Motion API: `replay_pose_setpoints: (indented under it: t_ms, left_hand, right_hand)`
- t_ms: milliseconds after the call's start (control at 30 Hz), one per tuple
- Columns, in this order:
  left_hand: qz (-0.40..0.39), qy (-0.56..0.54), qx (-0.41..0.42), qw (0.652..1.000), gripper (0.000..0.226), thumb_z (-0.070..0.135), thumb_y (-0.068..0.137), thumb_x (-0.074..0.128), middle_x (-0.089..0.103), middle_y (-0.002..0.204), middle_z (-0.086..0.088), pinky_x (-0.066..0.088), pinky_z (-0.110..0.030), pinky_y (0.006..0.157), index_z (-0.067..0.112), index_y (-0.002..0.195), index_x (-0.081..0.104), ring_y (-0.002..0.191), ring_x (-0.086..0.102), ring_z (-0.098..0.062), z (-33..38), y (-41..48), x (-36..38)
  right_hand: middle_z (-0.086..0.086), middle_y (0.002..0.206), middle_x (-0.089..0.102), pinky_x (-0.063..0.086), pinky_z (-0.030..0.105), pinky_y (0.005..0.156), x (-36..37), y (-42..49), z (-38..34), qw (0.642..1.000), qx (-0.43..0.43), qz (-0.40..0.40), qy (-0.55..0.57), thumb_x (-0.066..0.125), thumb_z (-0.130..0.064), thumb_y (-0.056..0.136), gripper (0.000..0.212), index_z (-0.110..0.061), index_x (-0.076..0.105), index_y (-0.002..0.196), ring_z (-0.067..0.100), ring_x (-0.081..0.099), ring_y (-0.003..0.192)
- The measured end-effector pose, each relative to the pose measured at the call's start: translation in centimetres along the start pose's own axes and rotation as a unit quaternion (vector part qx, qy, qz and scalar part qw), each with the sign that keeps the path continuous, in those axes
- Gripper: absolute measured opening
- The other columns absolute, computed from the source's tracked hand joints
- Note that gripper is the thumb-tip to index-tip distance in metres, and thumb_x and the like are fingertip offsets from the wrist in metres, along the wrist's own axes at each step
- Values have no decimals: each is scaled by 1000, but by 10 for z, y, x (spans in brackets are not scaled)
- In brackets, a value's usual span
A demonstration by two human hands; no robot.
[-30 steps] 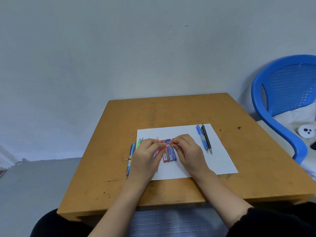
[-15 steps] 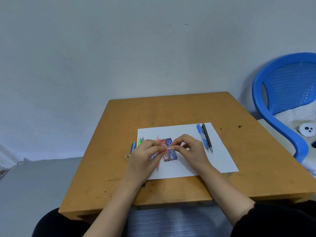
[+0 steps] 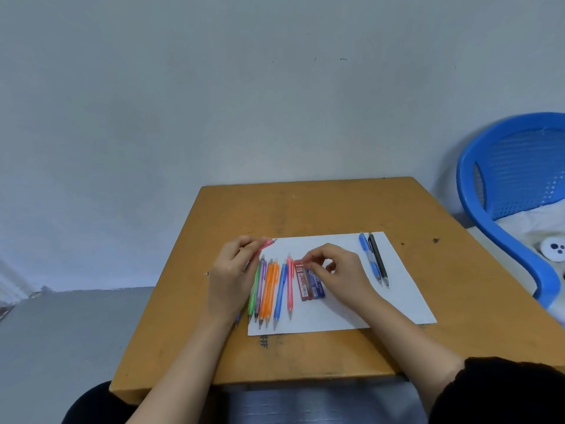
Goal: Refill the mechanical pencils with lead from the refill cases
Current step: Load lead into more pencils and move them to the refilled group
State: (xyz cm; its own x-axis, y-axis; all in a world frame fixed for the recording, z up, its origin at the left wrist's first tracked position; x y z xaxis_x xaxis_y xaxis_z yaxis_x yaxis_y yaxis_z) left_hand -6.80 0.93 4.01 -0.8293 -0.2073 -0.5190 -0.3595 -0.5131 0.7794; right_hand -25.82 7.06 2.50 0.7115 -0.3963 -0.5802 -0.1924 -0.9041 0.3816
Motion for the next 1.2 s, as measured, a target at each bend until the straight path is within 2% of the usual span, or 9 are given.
replay_pose_setpoints:
  t_ms: [133,267,500,600,700,800,900,1000,1200]
  left_hand:
    - [20,50,20,998,48,49,96,45,69,98,-5,48,-28,74,11,108,71,91,56,-10,-11,-1,1]
    - [44,64,3,997,49,50,97,42,71,96,-4,32,-23,82,12,103,74,91,54,-9,-18,-1,3]
    - [78,93,-5,993,44,45,98,44,71,92,-5,30,-27,83,15,100,75,87,57,-11,-35,1,3]
    - [82,97,0,992,46,46,98,44,71,92,-4,29,-27,84,14,96,76,86,58,-10,-34,1,4]
    - [77,93,-21,992,48,46,99,41,71,93,-3,27,-28,87,14,98,76,89,54,-7,-38,1,4]
    - [66,94,-36,993,34,39,95,50,70,94,0,27,-28,86,17,99,76,88,55,-6,-40,1,5]
    - [61,104,-53,991,26,31,90,55,70,95,1,28,-28,83,18,102,75,84,58,-9,-42,2,6]
    - [57,113,-60,990,20,25,88,63,70,96,2,32,-30,82,19,103,74,83,61,-11,-43,2,7]
    - [49,105,-66,991,23,19,81,73,70,96,2,42,-40,76,18,103,74,82,63,-13,-47,0,10]
  right_hand:
    - [-13,85,62,44,9,65,-1,26,-9,999,-24,10,-24,64,-10,88,11,-18,70,92,1,57,83]
    - [-7,83,63,41,6,65,4,58,-5,998,-35,28,-50,63,-7,87,11,-13,72,91,0,54,73]
    - [-4,85,62,38,5,64,22,115,29,995,42,58,-72,60,-7,89,13,-11,71,93,4,51,75]
    - [-2,88,63,40,14,70,28,141,44,992,74,75,-72,57,-7,90,16,-13,71,94,8,54,79]
    - [-1,84,61,39,20,70,33,168,60,987,106,87,-86,55,-7,89,18,-13,71,94,13,54,78]
    - [-1,81,58,37,21,71,38,191,75,979,148,80,-116,57,-12,87,18,-13,69,99,17,56,82]
    - [7,100,64,44,26,82,45,205,91,969,181,57,-157,57,-17,89,25,-11,66,112,23,59,101]
    - [12,119,61,43,32,91,53,210,98,958,203,33,-202,56,-21,93,32,-6,61,121,27,55,113]
    - [18,98,68,49,33,74,57,217,92,949,226,50,-214,59,-18,91,26,6,68,97,30,63,92]
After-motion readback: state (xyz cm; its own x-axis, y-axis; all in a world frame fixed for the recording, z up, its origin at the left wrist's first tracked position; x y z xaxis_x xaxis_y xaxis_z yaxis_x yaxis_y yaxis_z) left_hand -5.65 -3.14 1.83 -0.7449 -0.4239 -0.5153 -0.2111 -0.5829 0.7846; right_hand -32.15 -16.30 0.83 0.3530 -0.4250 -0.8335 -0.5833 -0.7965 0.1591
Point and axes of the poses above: each hand's wrist, its own y-axis towards the middle knuckle, its own x-axis out of the palm, z = x × y, the point moved 6 cm from there along y, towards the middle knuckle
